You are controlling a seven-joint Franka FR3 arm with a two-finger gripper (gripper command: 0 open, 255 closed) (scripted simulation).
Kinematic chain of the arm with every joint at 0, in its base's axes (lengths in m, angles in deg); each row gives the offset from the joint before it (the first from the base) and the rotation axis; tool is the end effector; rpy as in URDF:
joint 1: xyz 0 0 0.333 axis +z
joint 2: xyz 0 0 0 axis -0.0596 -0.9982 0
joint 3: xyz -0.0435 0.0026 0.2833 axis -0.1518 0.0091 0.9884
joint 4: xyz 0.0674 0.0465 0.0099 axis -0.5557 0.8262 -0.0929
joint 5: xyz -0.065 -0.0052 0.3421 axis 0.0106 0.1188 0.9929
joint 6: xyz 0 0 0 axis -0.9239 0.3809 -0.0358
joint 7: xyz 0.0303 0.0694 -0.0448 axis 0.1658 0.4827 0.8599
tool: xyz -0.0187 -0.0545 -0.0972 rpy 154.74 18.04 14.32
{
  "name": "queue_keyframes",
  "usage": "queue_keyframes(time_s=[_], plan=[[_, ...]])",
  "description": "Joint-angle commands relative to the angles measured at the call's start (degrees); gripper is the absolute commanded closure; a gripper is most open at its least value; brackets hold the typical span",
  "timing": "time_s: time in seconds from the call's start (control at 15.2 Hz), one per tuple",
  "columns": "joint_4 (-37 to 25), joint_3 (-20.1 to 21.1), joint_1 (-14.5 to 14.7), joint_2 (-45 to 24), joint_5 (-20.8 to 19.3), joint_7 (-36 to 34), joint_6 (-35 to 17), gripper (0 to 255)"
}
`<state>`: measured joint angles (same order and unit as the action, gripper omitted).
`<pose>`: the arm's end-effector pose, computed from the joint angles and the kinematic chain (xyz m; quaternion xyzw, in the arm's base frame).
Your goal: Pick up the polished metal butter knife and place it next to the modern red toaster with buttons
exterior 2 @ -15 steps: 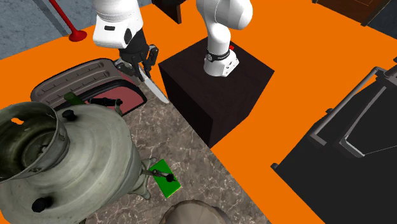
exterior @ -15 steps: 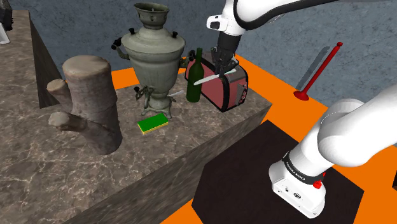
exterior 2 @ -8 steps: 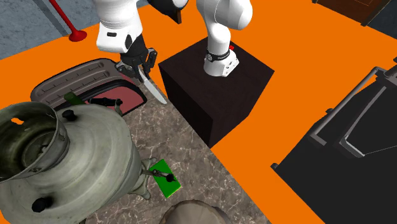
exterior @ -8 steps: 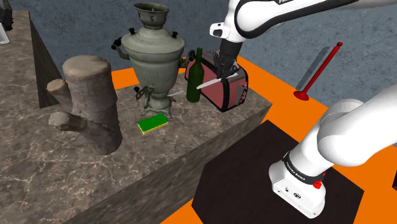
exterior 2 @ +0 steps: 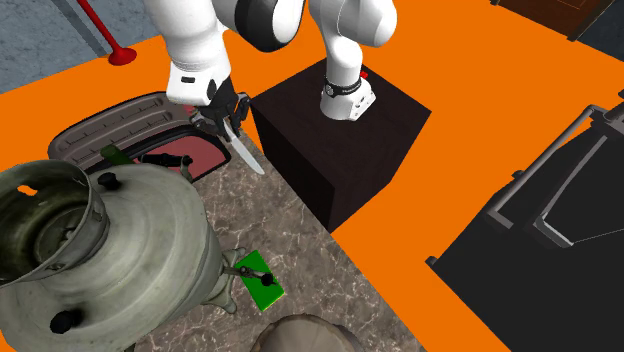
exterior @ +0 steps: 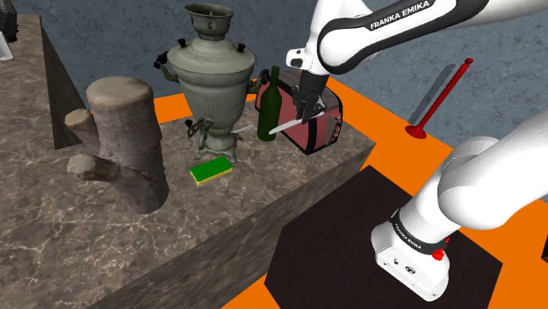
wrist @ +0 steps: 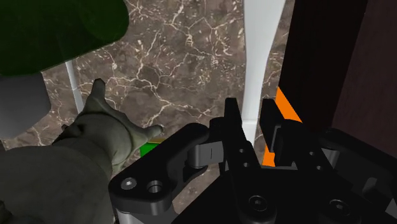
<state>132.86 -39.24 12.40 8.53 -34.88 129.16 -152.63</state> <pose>0.4019 0.0519 0.3840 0.7151 0.6989 0.0098 0.0118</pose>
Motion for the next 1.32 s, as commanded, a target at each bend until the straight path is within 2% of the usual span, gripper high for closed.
queue_keyframes(time_s=[0.0, 1.25], plan=[[0.8, 0.0, 0.0, -0.8, 0.0, -0.1, -1.7, 255], [6.2, -0.1, 0.0, -12.6, 0.1, 0.0, -18.8, 255]])
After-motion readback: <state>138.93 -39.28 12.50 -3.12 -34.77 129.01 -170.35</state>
